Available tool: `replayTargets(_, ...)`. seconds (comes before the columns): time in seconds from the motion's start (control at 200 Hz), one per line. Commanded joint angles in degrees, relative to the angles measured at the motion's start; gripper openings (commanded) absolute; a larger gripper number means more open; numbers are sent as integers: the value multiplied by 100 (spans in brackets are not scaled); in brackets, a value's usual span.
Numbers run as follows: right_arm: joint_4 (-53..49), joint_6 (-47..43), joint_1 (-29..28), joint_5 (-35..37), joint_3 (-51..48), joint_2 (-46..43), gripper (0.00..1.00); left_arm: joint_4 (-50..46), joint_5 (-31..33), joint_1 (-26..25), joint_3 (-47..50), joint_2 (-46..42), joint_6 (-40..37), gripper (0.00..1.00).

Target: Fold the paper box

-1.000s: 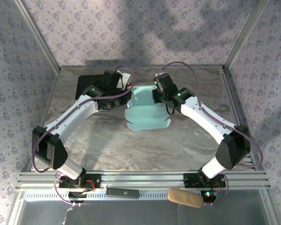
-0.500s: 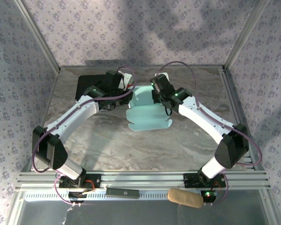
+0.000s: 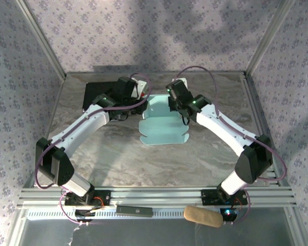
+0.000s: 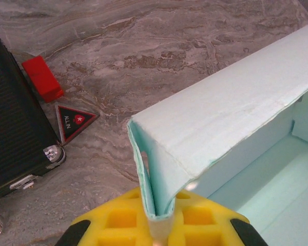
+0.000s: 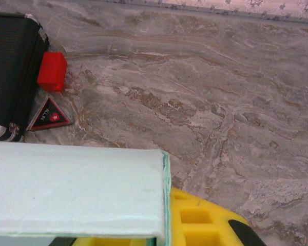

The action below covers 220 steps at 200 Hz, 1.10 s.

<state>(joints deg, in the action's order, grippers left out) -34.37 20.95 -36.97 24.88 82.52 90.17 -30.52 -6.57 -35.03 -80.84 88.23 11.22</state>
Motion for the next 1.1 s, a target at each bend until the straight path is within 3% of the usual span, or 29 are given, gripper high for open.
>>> replayTargets(0.0, 60, -36, 28, 252, 203, 101, 4, -102, -490, -158, -239, -47, -139, 0)
replayTargets(0.07, 18, -31, -5, 406, 246, 131, 0, -114, -406, -178, -272, -30, -117, 0)
replayTargets(0.32, -654, 319, -135, 1192, 562, 458, 0, -202, 110, -340, -350, -5, 157, 0)
replayTargets(0.59, -805, 533, -170, 1276, 601, 524, 0, -170, 414, -452, -310, -6, 379, 0)
replayTargets(0.82, -285, 292, -114, 200, 320, 54, 32, -247, 661, -447, -343, 29, 534, 0)
replayTargets(1.094, -132, 390, 43, -490, 102, -343, 46, -348, 765, -447, -458, 132, 636, 0)
